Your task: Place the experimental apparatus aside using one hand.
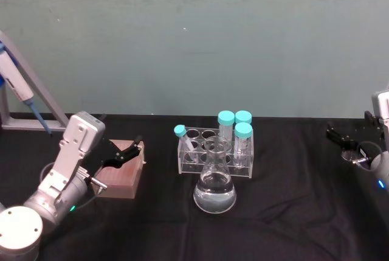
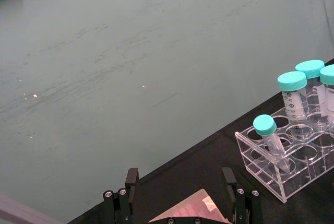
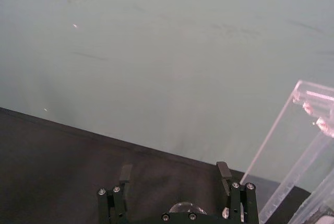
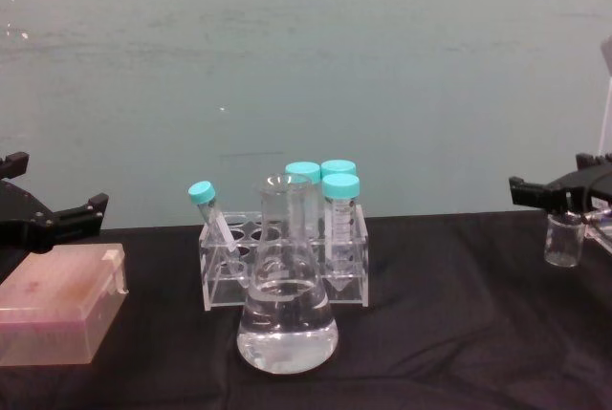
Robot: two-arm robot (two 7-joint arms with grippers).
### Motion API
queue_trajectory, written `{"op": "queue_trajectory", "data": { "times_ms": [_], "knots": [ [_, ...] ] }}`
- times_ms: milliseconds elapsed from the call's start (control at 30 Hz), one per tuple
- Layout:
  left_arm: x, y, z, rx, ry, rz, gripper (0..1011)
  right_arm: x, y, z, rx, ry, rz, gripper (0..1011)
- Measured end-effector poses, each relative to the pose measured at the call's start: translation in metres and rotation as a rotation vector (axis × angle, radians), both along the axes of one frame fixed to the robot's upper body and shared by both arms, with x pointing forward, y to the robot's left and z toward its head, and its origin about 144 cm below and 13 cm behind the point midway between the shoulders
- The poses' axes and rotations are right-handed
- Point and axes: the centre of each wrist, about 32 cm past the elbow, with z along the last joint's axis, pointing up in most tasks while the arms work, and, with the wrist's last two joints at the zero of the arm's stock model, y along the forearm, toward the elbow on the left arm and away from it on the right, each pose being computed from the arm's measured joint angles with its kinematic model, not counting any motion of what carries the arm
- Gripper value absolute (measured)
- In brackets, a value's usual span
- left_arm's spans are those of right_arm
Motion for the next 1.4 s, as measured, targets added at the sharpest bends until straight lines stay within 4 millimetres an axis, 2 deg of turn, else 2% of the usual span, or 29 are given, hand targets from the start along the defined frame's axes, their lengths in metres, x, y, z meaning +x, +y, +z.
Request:
{"op": "queue_trajectory", "data": {
  "times_ms": [833,1400],
  "knots": [
    [0.000,0.000,0.000,0.000,0.000,0.000,1000,-0.037,-0.001,0.021,0.027,-0.073,0.256,1003],
    [0.000,0.000,0.000,0.000,0.000,0.000,1000,-0.054,0.003,0.021,0.054,-0.038,0.460,1003]
  ]
}}
